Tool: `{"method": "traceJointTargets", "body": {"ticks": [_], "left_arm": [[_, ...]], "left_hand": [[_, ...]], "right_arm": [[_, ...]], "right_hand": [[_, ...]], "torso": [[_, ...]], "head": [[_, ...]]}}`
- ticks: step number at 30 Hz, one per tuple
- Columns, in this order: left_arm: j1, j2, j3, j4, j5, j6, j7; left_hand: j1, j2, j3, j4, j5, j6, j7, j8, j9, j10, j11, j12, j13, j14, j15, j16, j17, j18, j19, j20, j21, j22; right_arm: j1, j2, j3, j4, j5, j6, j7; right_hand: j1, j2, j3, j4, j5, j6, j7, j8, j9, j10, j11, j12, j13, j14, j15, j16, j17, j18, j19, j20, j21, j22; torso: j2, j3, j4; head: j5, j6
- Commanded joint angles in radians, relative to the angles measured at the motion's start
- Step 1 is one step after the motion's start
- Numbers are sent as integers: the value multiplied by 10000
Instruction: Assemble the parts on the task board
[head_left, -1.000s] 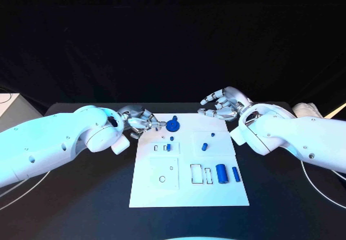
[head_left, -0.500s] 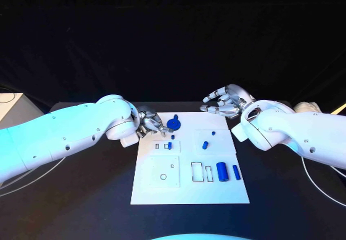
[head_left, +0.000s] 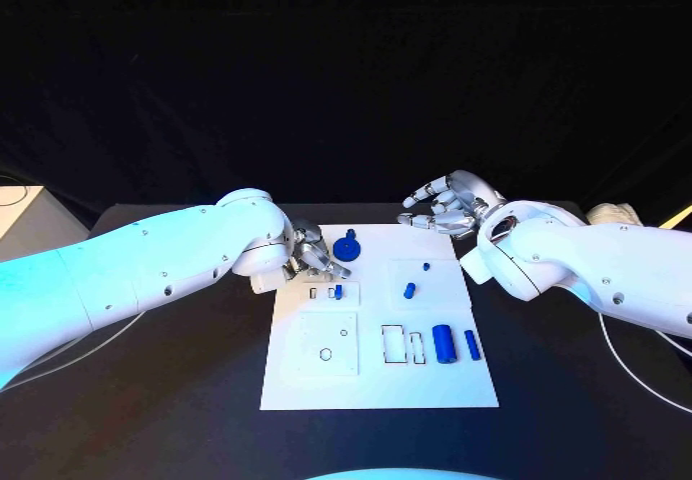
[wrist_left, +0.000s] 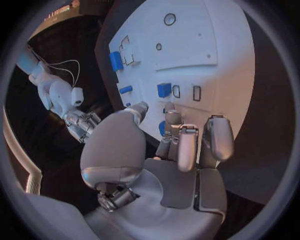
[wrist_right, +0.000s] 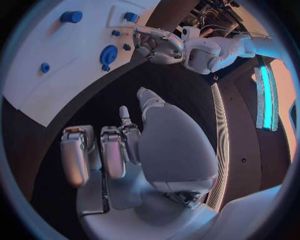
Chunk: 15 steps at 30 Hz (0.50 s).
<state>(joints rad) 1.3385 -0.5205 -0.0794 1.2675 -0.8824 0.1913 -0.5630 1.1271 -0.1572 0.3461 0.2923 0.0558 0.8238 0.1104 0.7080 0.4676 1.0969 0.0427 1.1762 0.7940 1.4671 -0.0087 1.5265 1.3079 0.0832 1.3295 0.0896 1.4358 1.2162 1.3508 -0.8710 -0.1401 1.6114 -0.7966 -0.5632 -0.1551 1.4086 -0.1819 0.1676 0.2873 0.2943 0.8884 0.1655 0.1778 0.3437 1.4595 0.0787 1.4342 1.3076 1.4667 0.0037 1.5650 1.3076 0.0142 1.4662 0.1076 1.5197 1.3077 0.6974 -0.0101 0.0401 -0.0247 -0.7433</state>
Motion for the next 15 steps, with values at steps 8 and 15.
{"method": "traceJointTargets", "body": {"ticks": [8,15], "left_arm": [[15,239,-45,-210,-7,766,-220],[11,335,-78,-291,71,884,-210]], "left_hand": [[-12,69,-59,-40,-35,-106,30,76,41,-128,3,-80,-25,408,-64,8,1202,-62,-46,21,10,-14],[14,75,-54,-48,-36,-117,30,85,61,-127,4,-73,-9,409,-62,10,1209,-63,-46,23,11,-9]], "right_arm": [[-11,59,-7,-33,-87,212,-13],[-16,85,-10,-51,-87,215,-8]], "right_hand": [[-22,6,77,12,47,24,-16,18,6,-55,6,-51,1426,987,17,-25,2420,12,750,12,-67,2218],[-26,7,80,12,49,22,-16,18,5,-68,6,-67,1412,987,18,-25,2422,16,743,12,-79,2210]], "torso": [[14,-14,14],[21,-22,7]], "head": [[-60,-62],[-57,-80]]}}
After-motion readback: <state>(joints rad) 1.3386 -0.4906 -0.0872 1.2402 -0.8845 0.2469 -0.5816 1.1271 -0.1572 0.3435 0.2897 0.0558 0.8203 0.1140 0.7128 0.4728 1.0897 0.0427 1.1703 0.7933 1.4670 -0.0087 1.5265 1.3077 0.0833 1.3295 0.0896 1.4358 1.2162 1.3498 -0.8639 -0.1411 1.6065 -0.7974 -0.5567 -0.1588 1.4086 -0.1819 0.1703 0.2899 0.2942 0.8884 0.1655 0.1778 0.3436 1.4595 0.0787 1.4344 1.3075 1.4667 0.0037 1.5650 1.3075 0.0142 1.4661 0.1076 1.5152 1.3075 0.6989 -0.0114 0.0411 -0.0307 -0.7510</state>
